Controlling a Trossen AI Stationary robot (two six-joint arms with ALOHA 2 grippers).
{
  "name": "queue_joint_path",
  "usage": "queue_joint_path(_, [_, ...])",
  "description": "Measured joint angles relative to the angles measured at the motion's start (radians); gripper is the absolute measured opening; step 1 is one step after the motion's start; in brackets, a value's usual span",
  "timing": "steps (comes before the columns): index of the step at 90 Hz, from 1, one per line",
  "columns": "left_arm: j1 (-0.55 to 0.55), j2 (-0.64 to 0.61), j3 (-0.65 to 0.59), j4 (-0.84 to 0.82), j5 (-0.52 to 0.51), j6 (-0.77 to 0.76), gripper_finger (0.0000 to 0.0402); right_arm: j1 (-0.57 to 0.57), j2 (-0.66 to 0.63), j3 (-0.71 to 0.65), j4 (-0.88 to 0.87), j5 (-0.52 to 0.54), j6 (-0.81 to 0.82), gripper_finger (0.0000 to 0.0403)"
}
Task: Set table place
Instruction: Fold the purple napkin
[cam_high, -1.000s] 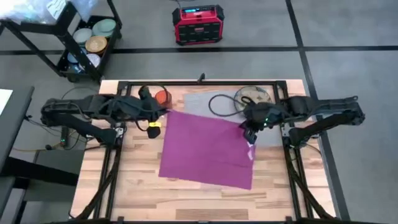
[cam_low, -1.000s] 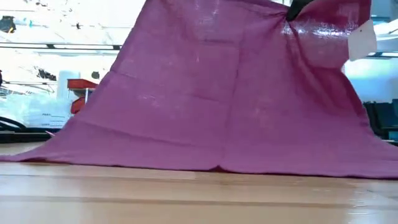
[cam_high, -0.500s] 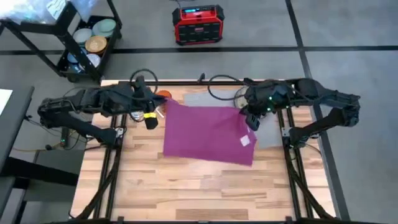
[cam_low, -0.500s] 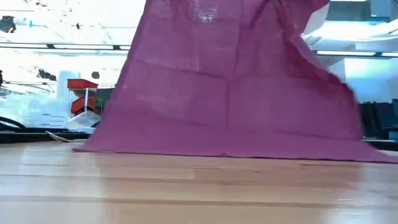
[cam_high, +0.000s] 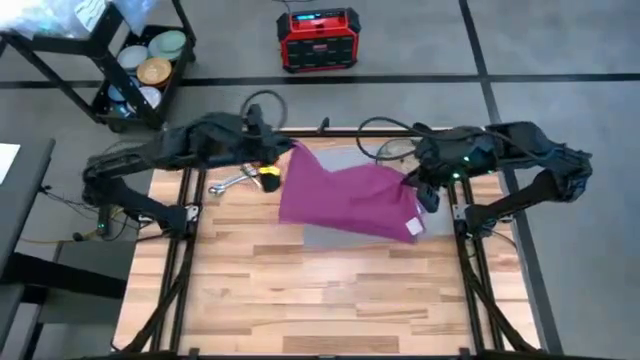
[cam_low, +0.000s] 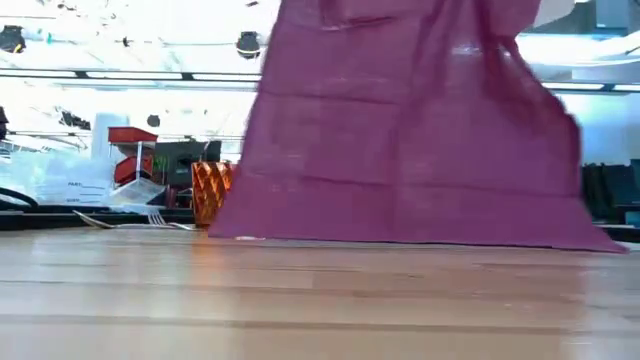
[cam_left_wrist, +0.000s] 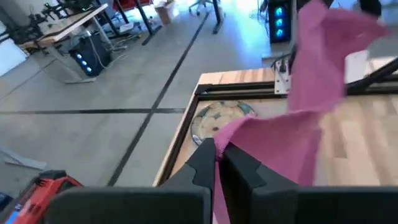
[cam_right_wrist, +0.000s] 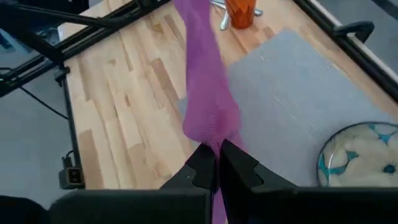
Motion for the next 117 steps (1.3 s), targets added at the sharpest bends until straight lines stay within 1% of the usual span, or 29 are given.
queue_joint_path(18, [0.094, 0.144, 0.158, -0.001, 0.009, 0.086, 0.0000, 0.132, -0.007, 0.000, -0.036, 0.036, 0.119, 0.0000])
queue_joint_path(31, [0.176, 0.209, 0.221, 0.010, 0.102, 0.097, 0.0000, 0.239, -0.001, 0.000, -0.034, 0.086, 0.199, 0.0000])
queue_joint_path(45, [0.234, 0.264, 0.274, 0.105, 0.222, 0.091, 0.0000, 0.319, 0.002, 0.000, -0.032, 0.136, 0.259, 0.0000])
queue_joint_path(51, [0.243, 0.292, 0.313, 0.139, 0.259, 0.081, 0.0000, 0.334, 0.002, 0.016, -0.041, 0.139, 0.267, 0.0000])
queue_joint_path(57, [0.245, 0.326, 0.370, 0.151, 0.273, 0.084, 0.0000, 0.344, 0.002, 0.042, -0.055, 0.139, 0.270, 0.0000])
queue_joint_path(72, [0.245, 0.415, 0.529, 0.132, 0.313, 0.084, 0.0000, 0.349, 0.000, 0.114, -0.116, 0.131, 0.287, 0.0000])
queue_joint_path(80, [0.245, 0.446, 0.584, 0.127, 0.325, 0.085, 0.0000, 0.349, 0.000, 0.135, -0.125, 0.126, 0.294, 0.0000])
queue_joint_path(87, [0.246, 0.467, 0.609, 0.126, 0.348, 0.085, 0.0000, 0.349, 0.001, 0.152, -0.125, 0.118, 0.293, 0.0000])
queue_joint_path(105, [0.246, 0.480, 0.615, 0.099, 0.354, 0.101, 0.0000, 0.349, 0.020, 0.167, -0.090, 0.087, 0.274, 0.0000])
queue_joint_path(112, [0.246, 0.477, 0.616, 0.051, 0.353, 0.117, 0.0000, 0.348, 0.049, 0.166, -0.080, 0.071, 0.251, 0.0000])
queue_joint_path(117, [0.249, 0.477, 0.616, -0.015, 0.339, 0.133, 0.0000, 0.348, 0.078, 0.166, -0.076, 0.065, 0.235, 0.0000])
